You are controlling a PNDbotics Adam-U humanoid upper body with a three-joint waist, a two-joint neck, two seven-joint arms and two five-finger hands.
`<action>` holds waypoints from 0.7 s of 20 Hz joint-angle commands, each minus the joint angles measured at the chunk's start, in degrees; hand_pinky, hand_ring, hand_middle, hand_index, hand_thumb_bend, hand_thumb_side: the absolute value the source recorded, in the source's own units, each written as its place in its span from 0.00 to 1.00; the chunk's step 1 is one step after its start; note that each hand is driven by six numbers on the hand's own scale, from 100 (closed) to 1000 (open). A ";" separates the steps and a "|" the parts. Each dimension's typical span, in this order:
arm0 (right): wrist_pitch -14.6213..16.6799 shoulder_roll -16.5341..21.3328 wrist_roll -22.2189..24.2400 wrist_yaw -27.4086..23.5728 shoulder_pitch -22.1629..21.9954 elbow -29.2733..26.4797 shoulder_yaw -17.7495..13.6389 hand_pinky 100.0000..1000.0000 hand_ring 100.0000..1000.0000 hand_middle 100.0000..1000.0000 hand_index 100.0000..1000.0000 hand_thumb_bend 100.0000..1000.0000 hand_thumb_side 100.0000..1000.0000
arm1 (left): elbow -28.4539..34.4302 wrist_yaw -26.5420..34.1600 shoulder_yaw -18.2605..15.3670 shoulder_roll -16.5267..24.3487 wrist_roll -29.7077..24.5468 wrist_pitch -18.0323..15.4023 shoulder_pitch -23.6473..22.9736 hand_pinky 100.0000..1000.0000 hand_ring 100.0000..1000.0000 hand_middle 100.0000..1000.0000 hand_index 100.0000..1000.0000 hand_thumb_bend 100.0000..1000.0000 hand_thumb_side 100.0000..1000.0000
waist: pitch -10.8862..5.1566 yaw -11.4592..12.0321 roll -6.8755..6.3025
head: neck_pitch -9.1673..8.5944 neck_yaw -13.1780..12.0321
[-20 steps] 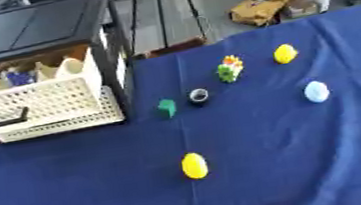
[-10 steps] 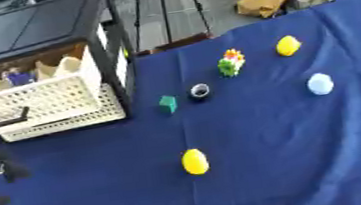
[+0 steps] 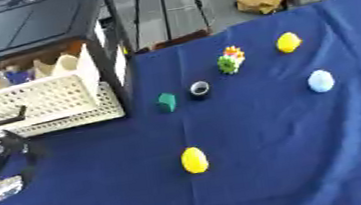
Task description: Pick up objects from table and place into drawer.
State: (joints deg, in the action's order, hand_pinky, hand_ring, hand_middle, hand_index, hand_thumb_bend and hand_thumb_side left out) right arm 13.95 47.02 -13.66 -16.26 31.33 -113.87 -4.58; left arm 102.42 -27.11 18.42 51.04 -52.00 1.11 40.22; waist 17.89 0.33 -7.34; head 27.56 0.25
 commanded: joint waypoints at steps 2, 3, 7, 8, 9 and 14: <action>0.38 0.59 0.24 -0.24 0.82 -0.72 -0.43 0.52 0.73 0.40 0.69 0.00 0.94 | -3.23 -2.29 -2.04 0.69 0.03 0.85 1.44 0.21 0.36 0.67 0.91 0.00 0.99 | -0.67 -0.31 0.39 | -0.47 -0.50; 0.44 0.52 0.19 -0.22 0.78 -0.72 -0.47 0.52 0.73 0.40 0.69 0.00 0.94 | -4.03 -2.67 -2.24 0.59 0.03 0.87 1.50 0.22 0.37 0.68 0.91 0.00 0.99 | -0.57 -0.38 0.43 | -0.61 -0.58; 0.58 0.18 0.19 -0.09 0.62 -0.72 -0.45 0.52 0.73 0.40 0.69 0.00 0.94 | -6.97 -3.58 -2.87 0.05 0.03 0.94 1.79 0.22 0.38 0.69 0.91 0.00 1.00 | -0.19 -0.63 0.59 | -1.07 -0.89; 0.56 0.05 0.18 -0.06 0.60 -0.72 -0.45 0.52 0.73 0.40 0.69 0.00 0.94 | -7.73 -3.91 -3.06 -0.09 0.03 1.06 1.88 0.22 0.38 0.69 0.91 0.00 1.00 | -0.09 -0.69 0.65 | -1.18 -0.99; 0.53 -0.07 0.14 -0.05 0.60 -0.72 -0.46 0.52 0.73 0.39 0.69 0.00 0.94 | -8.44 -4.24 -3.21 -0.23 0.03 1.13 1.97 0.22 0.38 0.70 0.92 0.00 1.00 | 0.01 -0.71 0.70 | -1.29 -1.08; 0.45 -0.44 0.09 0.29 0.41 -0.72 -0.43 0.52 0.73 0.39 0.69 0.00 0.94 | -11.48 -4.15 -4.38 -1.29 0.03 2.09 2.71 0.20 0.39 0.71 0.94 0.00 0.98 | 0.52 -0.85 0.84 | -1.83 -1.39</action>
State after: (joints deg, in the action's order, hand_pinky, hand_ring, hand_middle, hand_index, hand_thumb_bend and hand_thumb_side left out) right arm 14.34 45.62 -13.48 -16.24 31.24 -113.87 -4.57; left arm 91.28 -31.23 15.47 48.62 -52.02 2.77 41.90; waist 19.45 -0.44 -6.91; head 26.48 -0.91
